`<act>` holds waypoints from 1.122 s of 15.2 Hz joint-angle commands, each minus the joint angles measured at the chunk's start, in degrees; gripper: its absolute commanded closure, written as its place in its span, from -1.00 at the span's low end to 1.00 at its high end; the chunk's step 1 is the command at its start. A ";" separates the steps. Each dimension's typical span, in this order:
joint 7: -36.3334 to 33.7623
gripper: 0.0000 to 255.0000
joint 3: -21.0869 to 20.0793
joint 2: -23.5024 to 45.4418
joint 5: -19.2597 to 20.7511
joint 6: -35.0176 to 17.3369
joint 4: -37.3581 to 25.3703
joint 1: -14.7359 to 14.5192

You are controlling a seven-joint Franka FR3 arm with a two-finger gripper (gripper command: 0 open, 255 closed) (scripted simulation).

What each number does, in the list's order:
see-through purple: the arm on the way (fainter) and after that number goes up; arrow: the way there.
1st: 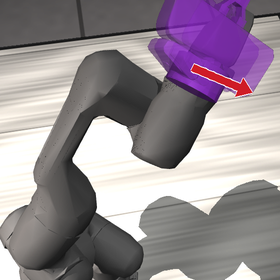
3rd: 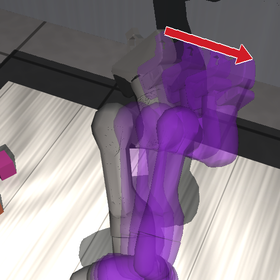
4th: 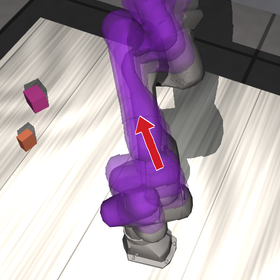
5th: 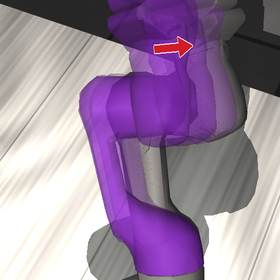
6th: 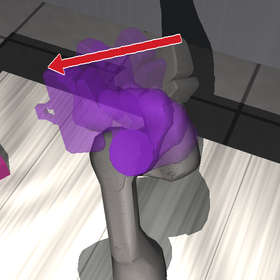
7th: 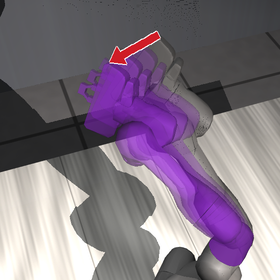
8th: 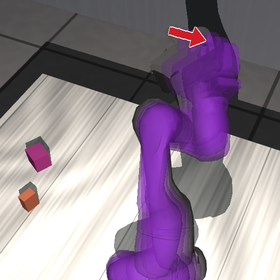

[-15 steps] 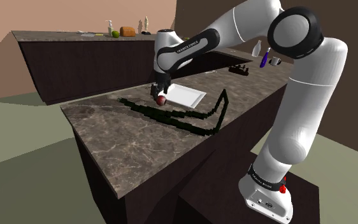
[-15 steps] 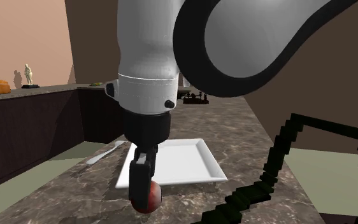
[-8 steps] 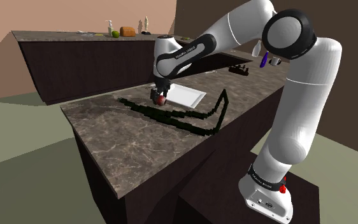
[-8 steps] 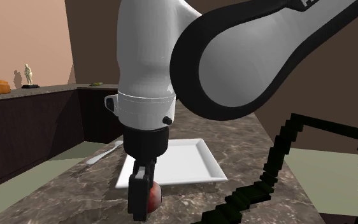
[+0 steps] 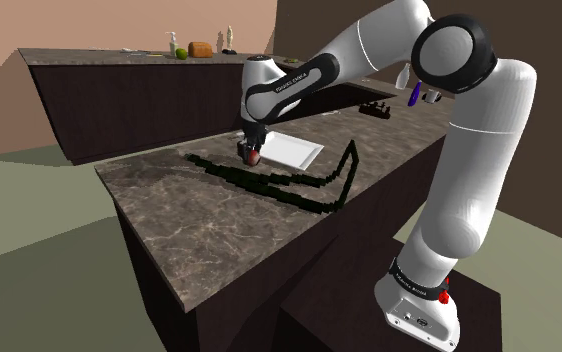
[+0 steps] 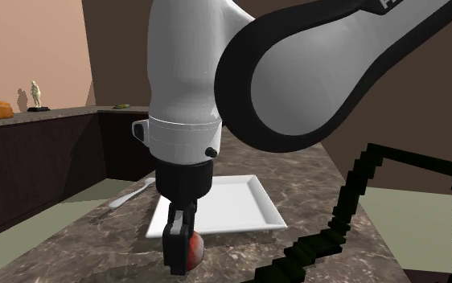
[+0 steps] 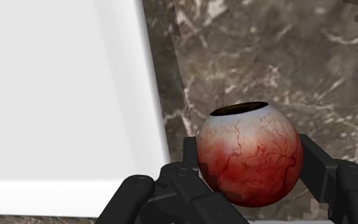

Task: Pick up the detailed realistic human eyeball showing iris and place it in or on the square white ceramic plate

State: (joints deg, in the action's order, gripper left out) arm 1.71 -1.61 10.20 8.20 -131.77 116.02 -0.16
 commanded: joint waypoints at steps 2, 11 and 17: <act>0.00 1.00 -0.01 0.00 0.00 0.00 0.00 -0.01; 0.55 1.00 -0.10 -1.76 -0.44 3.48 -1.74 0.00; 1.16 1.00 -0.19 -3.53 -0.89 7.72 -4.24 -0.01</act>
State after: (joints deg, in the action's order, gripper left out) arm 2.76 -1.80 6.93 7.38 -124.86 112.32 -0.18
